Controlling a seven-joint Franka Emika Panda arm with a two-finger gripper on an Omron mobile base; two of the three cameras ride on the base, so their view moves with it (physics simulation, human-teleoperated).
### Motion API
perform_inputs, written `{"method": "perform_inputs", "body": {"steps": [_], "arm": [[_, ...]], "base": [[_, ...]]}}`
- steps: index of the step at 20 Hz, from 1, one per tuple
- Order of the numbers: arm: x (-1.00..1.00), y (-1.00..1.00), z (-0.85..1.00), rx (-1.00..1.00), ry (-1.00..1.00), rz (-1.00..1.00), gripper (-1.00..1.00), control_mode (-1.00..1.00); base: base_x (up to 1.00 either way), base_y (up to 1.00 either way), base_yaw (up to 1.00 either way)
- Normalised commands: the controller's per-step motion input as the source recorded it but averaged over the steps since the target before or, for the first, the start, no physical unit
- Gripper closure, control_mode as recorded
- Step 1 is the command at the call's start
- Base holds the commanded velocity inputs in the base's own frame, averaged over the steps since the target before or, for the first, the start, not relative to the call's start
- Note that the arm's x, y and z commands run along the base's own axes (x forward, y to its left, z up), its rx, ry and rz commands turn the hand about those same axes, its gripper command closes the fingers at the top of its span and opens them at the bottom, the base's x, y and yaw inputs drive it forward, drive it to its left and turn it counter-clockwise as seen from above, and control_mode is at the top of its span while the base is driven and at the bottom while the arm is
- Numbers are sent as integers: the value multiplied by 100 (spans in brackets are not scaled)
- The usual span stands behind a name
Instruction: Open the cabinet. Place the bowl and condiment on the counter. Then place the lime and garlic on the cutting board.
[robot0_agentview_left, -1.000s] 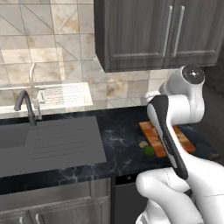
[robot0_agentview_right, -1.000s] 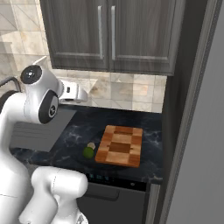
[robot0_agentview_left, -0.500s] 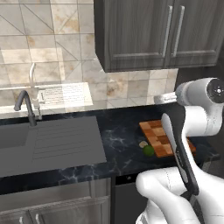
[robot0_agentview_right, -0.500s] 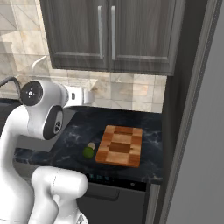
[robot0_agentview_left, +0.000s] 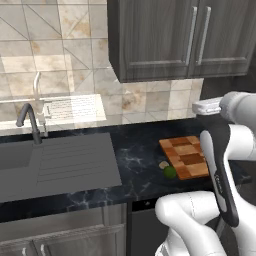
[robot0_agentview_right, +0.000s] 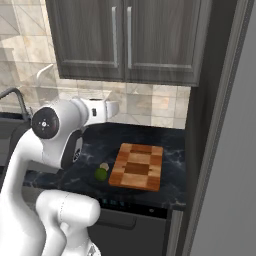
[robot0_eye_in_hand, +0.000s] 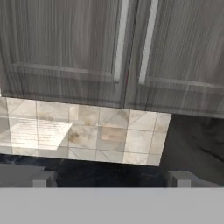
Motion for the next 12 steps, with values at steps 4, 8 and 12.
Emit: {"method": "perform_inputs", "body": {"steps": [4,8,12], "arm": [[-1,-29,32,0,-14,0,-100,-100],[0,-21,32,0,-10,0,-100,-100],[3,-4,27,0,-4,0,-100,-100]], "base": [[0,0,0],[0,0,0],[0,0,0]]}}
